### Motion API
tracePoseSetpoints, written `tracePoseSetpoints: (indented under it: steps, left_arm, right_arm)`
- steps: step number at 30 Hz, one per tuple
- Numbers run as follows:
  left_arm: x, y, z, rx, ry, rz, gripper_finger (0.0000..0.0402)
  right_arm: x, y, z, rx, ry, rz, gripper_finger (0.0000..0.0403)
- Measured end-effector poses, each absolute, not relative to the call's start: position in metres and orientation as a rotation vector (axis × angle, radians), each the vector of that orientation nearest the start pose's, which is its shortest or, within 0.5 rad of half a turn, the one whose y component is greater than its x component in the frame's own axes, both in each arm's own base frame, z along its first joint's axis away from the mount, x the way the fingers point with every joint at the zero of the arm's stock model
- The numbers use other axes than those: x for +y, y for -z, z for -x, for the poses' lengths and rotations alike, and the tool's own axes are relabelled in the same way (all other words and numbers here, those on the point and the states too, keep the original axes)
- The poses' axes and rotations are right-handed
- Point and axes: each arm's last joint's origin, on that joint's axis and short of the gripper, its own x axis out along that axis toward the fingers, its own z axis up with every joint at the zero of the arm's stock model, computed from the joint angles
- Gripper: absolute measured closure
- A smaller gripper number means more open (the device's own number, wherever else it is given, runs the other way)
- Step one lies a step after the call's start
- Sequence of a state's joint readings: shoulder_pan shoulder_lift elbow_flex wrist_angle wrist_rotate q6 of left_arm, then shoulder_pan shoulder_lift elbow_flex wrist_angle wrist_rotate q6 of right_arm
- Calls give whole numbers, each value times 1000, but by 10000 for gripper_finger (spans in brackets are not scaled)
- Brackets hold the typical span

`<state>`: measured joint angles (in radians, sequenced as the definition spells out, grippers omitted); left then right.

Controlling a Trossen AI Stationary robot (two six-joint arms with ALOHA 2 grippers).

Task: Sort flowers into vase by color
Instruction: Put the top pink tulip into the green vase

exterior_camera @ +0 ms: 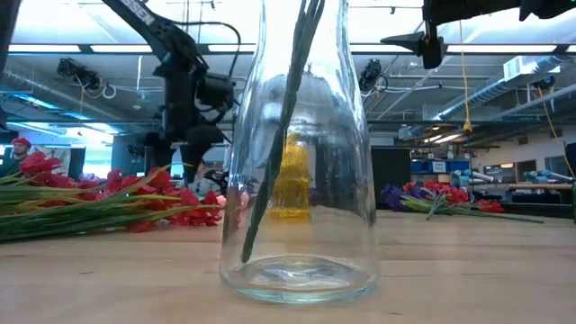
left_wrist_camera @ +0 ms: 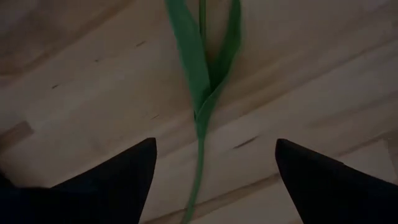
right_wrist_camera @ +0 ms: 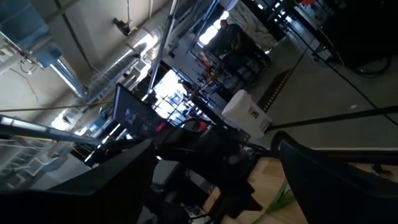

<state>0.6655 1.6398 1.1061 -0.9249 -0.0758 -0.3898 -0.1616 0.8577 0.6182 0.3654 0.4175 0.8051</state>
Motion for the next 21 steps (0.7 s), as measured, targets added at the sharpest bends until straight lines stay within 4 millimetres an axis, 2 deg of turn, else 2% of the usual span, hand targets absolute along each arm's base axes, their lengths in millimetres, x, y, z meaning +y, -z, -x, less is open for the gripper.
tracePoseSetpoints:
  steps: [8, 14, 17, 21]
  left_arm:
    - [188, -168, -234, 1436, -812, 696, 67]
    - [191, -154, -240, 1439, -779, 711, 71]
    - [192, -150, -242, 1439, -763, 708, 88]
    - [193, -149, -243, 1434, -741, 717, 137]
  right_arm:
    - [-42, -316, -188, -338, 502, -739, 51]
    - [-42, -318, -181, -340, 509, -730, 51]
    - [-42, -321, -178, -356, 504, -732, 51]
    - [-41, -323, -174, -371, 501, -734, 51]
